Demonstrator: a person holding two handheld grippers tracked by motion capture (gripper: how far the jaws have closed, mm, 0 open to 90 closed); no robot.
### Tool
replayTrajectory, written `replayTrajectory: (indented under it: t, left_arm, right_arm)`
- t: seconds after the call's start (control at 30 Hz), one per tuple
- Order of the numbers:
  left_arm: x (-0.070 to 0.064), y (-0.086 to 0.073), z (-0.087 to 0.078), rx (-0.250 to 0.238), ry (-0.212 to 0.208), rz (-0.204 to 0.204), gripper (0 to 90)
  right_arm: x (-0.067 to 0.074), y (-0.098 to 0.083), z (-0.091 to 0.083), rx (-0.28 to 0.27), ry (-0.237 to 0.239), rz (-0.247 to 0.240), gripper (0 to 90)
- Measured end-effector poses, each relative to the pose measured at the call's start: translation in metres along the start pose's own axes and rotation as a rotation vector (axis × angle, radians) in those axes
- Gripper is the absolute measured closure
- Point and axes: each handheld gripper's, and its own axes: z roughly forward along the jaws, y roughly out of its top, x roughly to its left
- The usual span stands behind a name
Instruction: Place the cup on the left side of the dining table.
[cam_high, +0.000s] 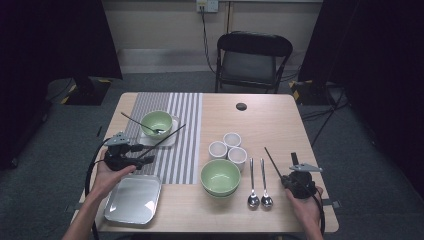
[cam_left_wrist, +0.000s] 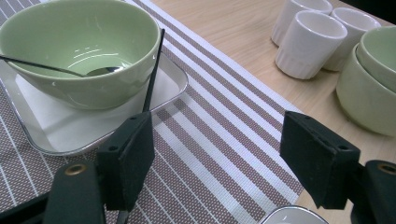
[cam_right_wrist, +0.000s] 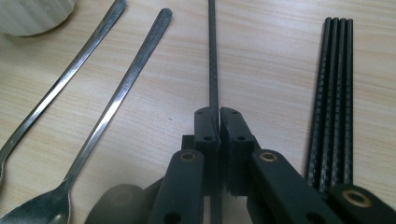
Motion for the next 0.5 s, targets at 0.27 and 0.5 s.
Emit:
replayTrajectory:
  t: [0.27,0.5]
  left_arm:
    - [-0.0022,0.0008,0.0012,0.002,-0.001,0.007,26.1]
    - [-0.0005,0.0002,0.0009,-0.001,0.0,-0.008,26.1]
  right_arm:
    - [0.0017,0.0056,0.007,-0.012,-0.01,-0.011,80.2]
    - [0.0003,0.0069,0.0084,-0.015,-0.005,-0.001,86.3]
